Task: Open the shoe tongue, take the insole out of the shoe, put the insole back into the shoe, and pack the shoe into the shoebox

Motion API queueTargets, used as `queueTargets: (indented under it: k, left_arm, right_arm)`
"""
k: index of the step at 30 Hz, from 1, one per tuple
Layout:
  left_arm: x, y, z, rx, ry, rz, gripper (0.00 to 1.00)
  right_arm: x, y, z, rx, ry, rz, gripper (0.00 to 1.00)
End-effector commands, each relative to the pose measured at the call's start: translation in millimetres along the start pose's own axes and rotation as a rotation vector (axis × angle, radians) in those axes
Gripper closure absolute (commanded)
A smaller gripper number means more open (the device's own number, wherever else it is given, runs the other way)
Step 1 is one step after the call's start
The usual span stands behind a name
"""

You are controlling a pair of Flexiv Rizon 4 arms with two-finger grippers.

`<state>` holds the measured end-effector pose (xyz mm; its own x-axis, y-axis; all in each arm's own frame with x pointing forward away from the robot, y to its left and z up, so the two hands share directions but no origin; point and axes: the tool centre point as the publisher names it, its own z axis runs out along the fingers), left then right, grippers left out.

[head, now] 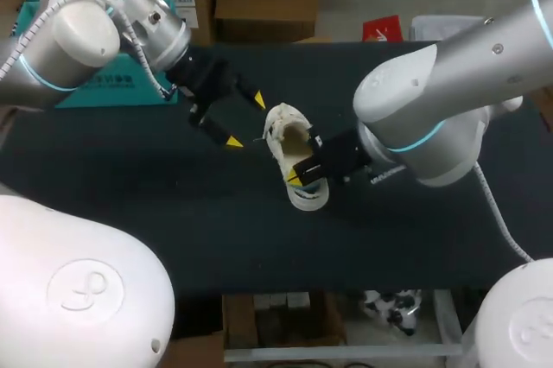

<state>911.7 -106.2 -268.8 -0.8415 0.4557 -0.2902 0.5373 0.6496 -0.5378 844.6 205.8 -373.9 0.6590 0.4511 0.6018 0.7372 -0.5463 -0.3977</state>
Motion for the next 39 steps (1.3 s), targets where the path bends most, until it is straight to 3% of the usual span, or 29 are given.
queueTargets:
  k: [1,16,24,30,32,35,39]
  left_arm:
    - [0.1,0.1,1,0.0,-0.001,0.0,0.0]
    - [0.1,0.1,1,0.0,-0.001,0.0,0.0]
    - [1.2,1.2,2,-0.001,0.005,-0.011,0.0]
    - [8.3,6.3,8,-0.075,0.056,-0.115,0.0]
    - [8.4,10.8,6,-0.108,0.069,-0.168,0.0]
    - [9.2,20.0,2,-0.249,0.075,-0.258,0.0]
    - [9.2,20.0,2,-0.249,0.075,-0.258,0.0]
  right_arm:
    - [-6,5,11,-0.017,-0.015,0.0,1.0]
    - [-17,32,17,-0.052,-0.037,-0.009,1.0]
    - [-8,19,-26,-0.044,0.019,-0.118,1.0]
    - [-2,18,-53,0.012,0.057,-0.201,1.0]
    - [0,19,-60,0.01,0.031,-0.224,1.0]
    - [4,21,-71,0.023,-0.008,-0.278,1.0]
    - [5,21,-91,0.068,-0.074,-0.375,1.0]
